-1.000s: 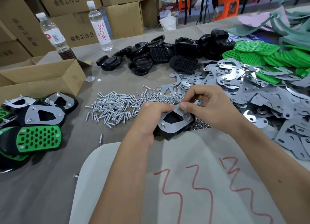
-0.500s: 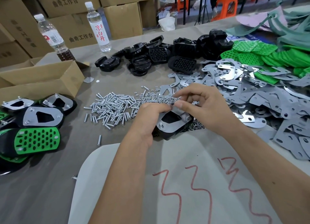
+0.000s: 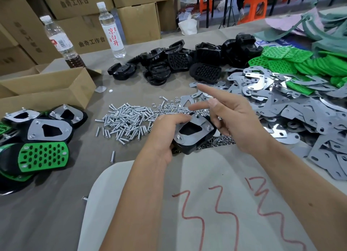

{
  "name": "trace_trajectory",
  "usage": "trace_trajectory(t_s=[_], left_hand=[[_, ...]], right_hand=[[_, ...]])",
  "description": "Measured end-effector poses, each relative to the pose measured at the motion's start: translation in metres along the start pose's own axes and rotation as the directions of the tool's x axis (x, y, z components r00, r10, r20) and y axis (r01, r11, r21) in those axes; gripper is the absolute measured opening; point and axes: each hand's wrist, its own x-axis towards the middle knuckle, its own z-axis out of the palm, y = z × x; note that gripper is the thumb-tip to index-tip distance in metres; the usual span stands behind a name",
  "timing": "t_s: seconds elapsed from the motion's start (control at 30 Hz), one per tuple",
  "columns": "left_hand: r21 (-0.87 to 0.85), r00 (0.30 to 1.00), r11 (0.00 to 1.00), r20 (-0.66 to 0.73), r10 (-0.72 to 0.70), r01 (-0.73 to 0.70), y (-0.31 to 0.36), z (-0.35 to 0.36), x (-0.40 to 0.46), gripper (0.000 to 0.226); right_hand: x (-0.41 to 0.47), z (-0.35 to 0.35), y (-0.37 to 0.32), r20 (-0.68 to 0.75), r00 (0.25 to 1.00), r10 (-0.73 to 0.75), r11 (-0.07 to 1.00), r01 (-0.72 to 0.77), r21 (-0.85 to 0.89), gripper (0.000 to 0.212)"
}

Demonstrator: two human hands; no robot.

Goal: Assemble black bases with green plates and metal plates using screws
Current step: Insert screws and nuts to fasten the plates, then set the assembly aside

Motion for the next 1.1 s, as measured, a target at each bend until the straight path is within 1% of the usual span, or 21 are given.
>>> trace_trajectory(t_s=[0.03,0.07,0.13,0.2,0.27,0.37,0.4,0.5,0.53,0.57,0.6,0.67,0.7,0.73,0.83,0.9,0.97,1.03,1.07,1.1], left_hand=[[-0.005,1.0,1.0,-0.004,-0.009,0.008,0.0,0.0,0.0,0.021],[-0.016,1.0,1.0,-0.007,-0.012,0.012,0.0,-0.001,0.001,0.019],[-0.031,1.0,0.999,-0.017,-0.009,0.008,-0.001,-0.001,0.002,0.027],[-0.021,0.999,1.0,-0.033,0.001,-0.002,-0.002,-0.001,0.004,0.03],[-0.015,0.999,1.0,-0.033,0.004,-0.005,-0.002,0.0,0.005,0.023],[-0.012,1.0,1.0,-0.024,0.011,-0.011,-0.003,-0.001,0.005,0.014],[-0.015,1.0,1.0,-0.02,0.01,-0.01,-0.003,-0.002,0.006,0.014],[-0.017,1.0,1.0,-0.027,0.014,-0.014,-0.004,-0.002,0.007,0.019],[-0.013,0.999,1.0,-0.031,0.015,-0.016,-0.004,-0.002,0.008,0.019],[-0.005,0.999,1.0,-0.033,0.018,-0.018,-0.004,-0.002,0.009,0.018],[0.003,0.999,1.0,-0.03,0.023,-0.023,-0.005,-0.003,0.009,0.017],[0.014,0.999,1.0,-0.018,0.028,-0.028,-0.005,-0.003,0.009,0.015],[0.013,1.0,1.0,-0.013,0.024,-0.024,-0.006,-0.003,0.009,0.014],[0.022,1.0,0.999,-0.012,0.023,-0.023,-0.007,-0.002,0.009,0.012],[0.082,0.997,0.995,-0.048,0.063,-0.059,-0.01,0.001,0.009,0.011],[0.018,0.995,0.997,-0.069,0.07,-0.069,-0.009,0.0,0.011,0.005],[-0.111,0.993,0.991,-0.102,0.063,-0.074,-0.007,0.0,0.012,0.015],[-0.253,0.988,0.961,-0.136,0.077,-0.11,-0.007,0.005,0.014,0.022],[-0.295,0.984,0.945,-0.145,0.101,-0.14,-0.008,0.008,0.013,0.021],[-0.289,0.979,0.942,-0.155,0.132,-0.173,-0.009,0.012,0.013,0.014]], right_hand=[[0.0,0.001,0.0,-0.007,1.0,0.008,1.0,-0.008,0.03,0.037],[0.0,0.002,-0.001,-0.043,0.999,0.014,0.997,-0.011,0.073,0.035],[0.001,0.002,-0.002,-0.17,0.985,0.016,0.988,0.01,0.151,0.026],[0.001,0.002,-0.003,-0.247,0.969,0.012,0.977,0.041,0.21,0.024],[0.001,0.004,-0.005,-0.222,0.975,0.011,0.975,0.039,0.22,0.025],[-0.001,0.008,-0.006,-0.119,0.993,0.004,0.991,0.012,0.133,0.03],[-0.001,0.009,-0.007,-0.124,0.992,0.005,0.99,0.013,0.142,0.031],[0.001,0.007,-0.011,-0.276,0.959,0.058,0.955,0.027,0.296,0.03],[0.001,0.006,-0.012,-0.301,0.951,0.071,0.948,0.03,0.317,0.032],[0.0,0.004,-0.012,-0.296,0.953,0.06,0.954,0.033,0.299,0.031],[0.0,0.005,-0.012,-0.262,0.965,0.029,0.967,0.04,0.253,0.029],[-0.001,0.006,-0.012,-0.149,0.988,-0.029,0.99,0.05,0.134,0.028],[-0.001,0.008,-0.011,-0.122,0.992,-0.036,0.993,0.049,0.103,0.029],[0.001,0.009,-0.011,-0.138,0.99,-0.03,0.993,0.045,0.108,0.03],[0.003,0.005,-0.012,-0.316,0.948,0.039,0.972,0.037,0.231,0.042],[0.003,0.0,-0.012,-0.369,0.925,0.09,0.964,0.012,0.265,0.048],[0.003,0.0,-0.012,-0.366,0.922,0.127,0.97,-0.038,0.241,0.047],[0.003,0.006,-0.01,-0.301,0.932,0.201,0.97,-0.146,0.194,0.047],[0.002,0.011,-0.01,-0.241,0.937,0.252,0.961,-0.212,0.18,0.047],[0.002,0.016,-0.01,-0.175,0.94,0.292,0.949,-0.263,0.172,0.046]])
